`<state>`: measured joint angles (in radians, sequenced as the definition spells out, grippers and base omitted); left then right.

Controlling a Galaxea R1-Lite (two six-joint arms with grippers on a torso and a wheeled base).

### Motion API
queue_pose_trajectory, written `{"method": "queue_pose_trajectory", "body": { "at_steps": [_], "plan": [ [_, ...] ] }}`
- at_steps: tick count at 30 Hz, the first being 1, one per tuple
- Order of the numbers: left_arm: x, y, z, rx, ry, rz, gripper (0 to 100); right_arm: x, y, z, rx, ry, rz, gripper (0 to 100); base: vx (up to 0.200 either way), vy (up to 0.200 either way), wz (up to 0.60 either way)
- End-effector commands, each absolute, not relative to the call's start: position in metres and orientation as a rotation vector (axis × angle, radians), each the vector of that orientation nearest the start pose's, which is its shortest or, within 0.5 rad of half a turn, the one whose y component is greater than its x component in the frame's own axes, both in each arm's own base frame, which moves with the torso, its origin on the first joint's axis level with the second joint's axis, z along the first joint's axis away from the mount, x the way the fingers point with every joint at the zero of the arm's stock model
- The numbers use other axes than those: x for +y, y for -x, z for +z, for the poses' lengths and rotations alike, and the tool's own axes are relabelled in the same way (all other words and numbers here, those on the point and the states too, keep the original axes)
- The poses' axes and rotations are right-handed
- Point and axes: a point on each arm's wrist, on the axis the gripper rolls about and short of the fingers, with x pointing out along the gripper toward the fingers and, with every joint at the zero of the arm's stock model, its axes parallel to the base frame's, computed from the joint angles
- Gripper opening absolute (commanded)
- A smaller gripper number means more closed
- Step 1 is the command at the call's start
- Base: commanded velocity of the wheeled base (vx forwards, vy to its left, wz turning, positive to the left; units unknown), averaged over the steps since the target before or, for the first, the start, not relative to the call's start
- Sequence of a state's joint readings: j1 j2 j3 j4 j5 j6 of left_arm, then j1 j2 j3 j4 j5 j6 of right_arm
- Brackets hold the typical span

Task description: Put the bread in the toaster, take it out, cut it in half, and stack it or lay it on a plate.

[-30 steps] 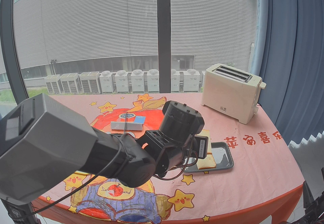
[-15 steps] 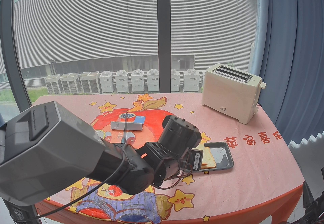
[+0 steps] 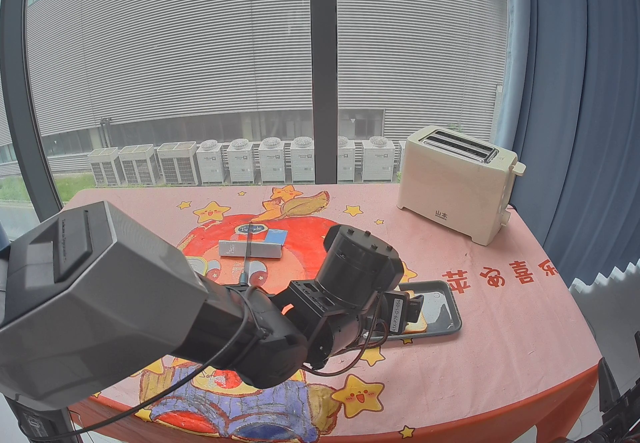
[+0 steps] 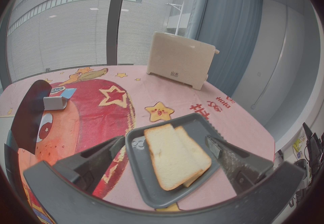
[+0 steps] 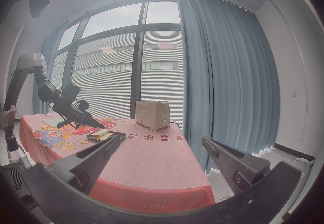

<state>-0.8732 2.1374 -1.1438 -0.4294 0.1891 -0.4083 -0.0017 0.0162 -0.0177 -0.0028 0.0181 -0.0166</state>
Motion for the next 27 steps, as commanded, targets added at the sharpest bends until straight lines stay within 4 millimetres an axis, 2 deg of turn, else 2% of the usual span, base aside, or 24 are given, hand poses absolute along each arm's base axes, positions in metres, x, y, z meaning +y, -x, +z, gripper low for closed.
{"method": "queue_pose_trajectory", "body": {
  "at_steps": [1,4,6,7,12,14,15,16,17,19,21,23,25,27],
  "plan": [
    [-0.306,-0.26,0.104,0.598,0.105,-0.557,100,0.0,0.023,0.076,0.0,0.017,0.017,100,0.0,0.0,0.0],
    [-0.305,-0.258,0.11,0.587,0.111,-0.562,100,0.0,0.023,0.076,0.0,0.017,0.015,100,0.0,0.0,0.0],
    [-0.299,-0.255,0.128,0.551,0.13,-0.564,100,0.0,0.023,0.076,0.0,0.017,0.017,100,0.0,0.0,0.0],
    [-0.298,-0.254,0.129,0.548,0.131,-0.563,100,0.0,0.023,0.076,0.0,0.017,0.017,100,0.0,0.0,0.0],
    [-0.274,-0.245,0.16,0.487,0.165,-0.556,100,0.0,0.023,0.076,0.0,0.017,0.017,100,0.0,0.0,0.0],
    [-0.257,-0.235,0.176,0.454,0.181,-0.547,100,0.0,0.023,0.076,0.0,0.017,0.017,100,0.0,0.0,0.0],
    [-0.255,-0.233,0.178,0.451,0.182,-0.545,100,0.0,0.023,0.076,0.0,0.017,0.017,100,0.0,0.0,0.0],
    [-0.243,-0.224,0.188,0.421,0.182,-0.532,100,0.0,0.023,0.076,0.0,0.017,0.017,100,0.0,0.0,0.0],
    [-0.242,-0.224,0.189,0.418,0.181,-0.53,100,0.0,0.023,0.076,0.0,0.017,0.017,100,0.0,0.0,0.0],
    [-0.218,-0.218,0.197,0.379,0.148,-0.49,100,0.0,0.023,0.076,0.0,0.017,0.017,100,0.0,0.0,0.0],
    [-0.203,-0.215,0.198,0.364,0.119,-0.462,100,0.0,0.023,0.076,0.0,0.017,0.017,100,0.0,0.0,0.0],
    [-0.198,-0.214,0.198,0.354,0.11,-0.455,100,0.0,0.023,0.076,0.0,0.017,0.017,100,0.0,0.0,0.0],
    [-0.18,-0.208,0.196,0.296,0.107,-0.437,100,0.0,0.023,0.076,0.0,0.017,0.017,100,0.0,0.0,0.0],
    [-0.176,-0.206,0.197,0.272,0.111,-0.434,100,0.0,0.023,0.076,0.0,0.017,0.017,100,0.0,0.0,0.0]
  ]
}}
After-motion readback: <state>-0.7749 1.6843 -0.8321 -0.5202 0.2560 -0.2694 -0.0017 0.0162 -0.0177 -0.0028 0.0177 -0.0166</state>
